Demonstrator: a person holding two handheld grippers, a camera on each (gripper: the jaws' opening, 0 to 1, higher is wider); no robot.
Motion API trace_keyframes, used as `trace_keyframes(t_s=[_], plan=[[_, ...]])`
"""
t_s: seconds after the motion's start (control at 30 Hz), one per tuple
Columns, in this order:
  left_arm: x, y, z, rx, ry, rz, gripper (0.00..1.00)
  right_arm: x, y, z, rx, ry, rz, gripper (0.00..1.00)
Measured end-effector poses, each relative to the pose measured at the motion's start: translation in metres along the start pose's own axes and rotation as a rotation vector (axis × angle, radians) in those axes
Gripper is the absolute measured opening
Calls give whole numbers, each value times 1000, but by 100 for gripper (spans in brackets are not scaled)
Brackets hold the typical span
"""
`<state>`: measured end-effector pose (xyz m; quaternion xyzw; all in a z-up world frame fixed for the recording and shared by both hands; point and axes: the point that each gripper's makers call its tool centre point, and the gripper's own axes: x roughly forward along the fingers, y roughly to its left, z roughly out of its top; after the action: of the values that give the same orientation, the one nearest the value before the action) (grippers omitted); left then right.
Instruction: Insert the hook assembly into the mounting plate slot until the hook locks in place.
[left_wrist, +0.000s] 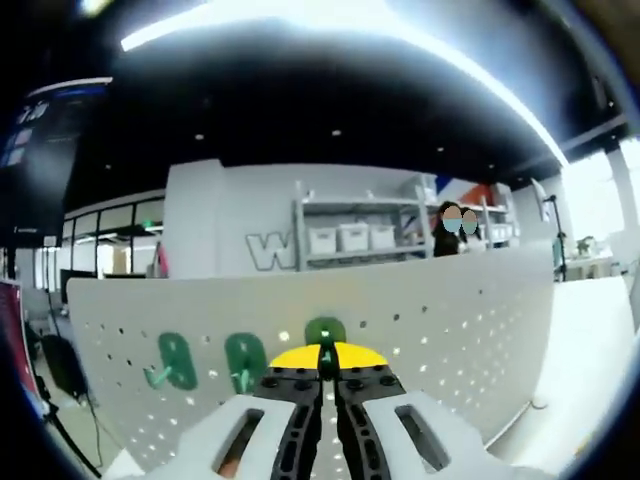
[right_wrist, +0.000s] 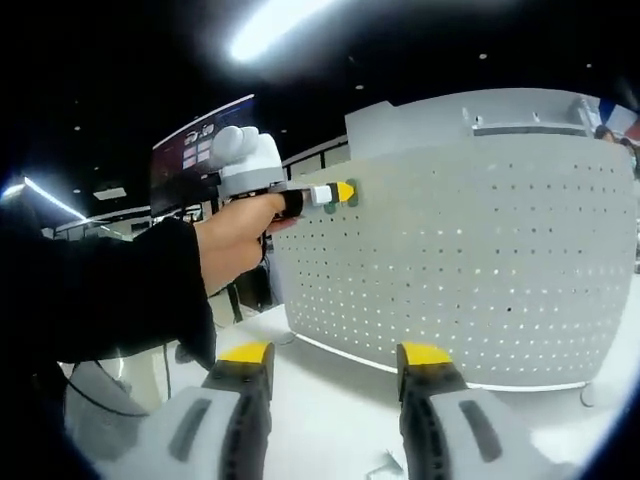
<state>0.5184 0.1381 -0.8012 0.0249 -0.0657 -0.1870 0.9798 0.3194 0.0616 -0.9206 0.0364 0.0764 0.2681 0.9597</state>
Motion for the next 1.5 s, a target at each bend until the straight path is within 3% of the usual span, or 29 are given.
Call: trace_keyframes(t_s=[0.13, 0.2, 0.6, 0.63, 0.67, 0.7, 0.77, 0.9, 0.97, 1.1, 1.13, 1.23, 1.3, 1.43, 1.5], plan=[[-1, -1, 1, 66, -2, 3, 2, 1, 0, -1, 0, 5, 1, 47], [0, -2, 2, 168, 7, 9, 2, 1, 0, -2, 3, 8, 1, 47], [3, -2, -1, 122, -13, 13, 2, 1, 0, -5, 5, 16, 8, 46], [3, -2, 0, 243, -2, 20, 3, 1, -1, -5, 7, 18, 9, 46], [3, -4, 0, 309, 2, 29, 3, 1, -1, -6, 8, 20, 9, 46], [3, -4, 0, 302, 1, 31, 3, 1, -1, -6, 9, 21, 9, 46], [3, -3, -1, 214, -10, 22, 3, 2, -1, -7, 12, 23, 12, 46], [5, -5, 0, 369, 14, 37, 3, 3, 0, -10, 12, 33, 13, 46], [5, -5, -1, 341, 14, 41, 3, 3, 0, -11, 12, 35, 13, 46], [6, -5, -2, 455, 32, 92, 4, 4, -1, -12, 14, 39, 14, 46], [7, -5, -3, 455, 33, 94, 4, 4, -1, -12, 13, 39, 13, 46], [5, -2, -2, 273, 7, 71, 4, 3, -3, -12, 18, 37, 7, 46], [5, -1, -2, 279, 3, 65, 4, 3, -4, -11, 18, 34, 5, 46], [3, 0, -2, 56, -38, 25, 6, 4, -3, -12, 16, 39, 8, 46], [2, 1, -1, 83, -31, 26, 6, 4, -2, -11, 15, 38, 11, 46]])
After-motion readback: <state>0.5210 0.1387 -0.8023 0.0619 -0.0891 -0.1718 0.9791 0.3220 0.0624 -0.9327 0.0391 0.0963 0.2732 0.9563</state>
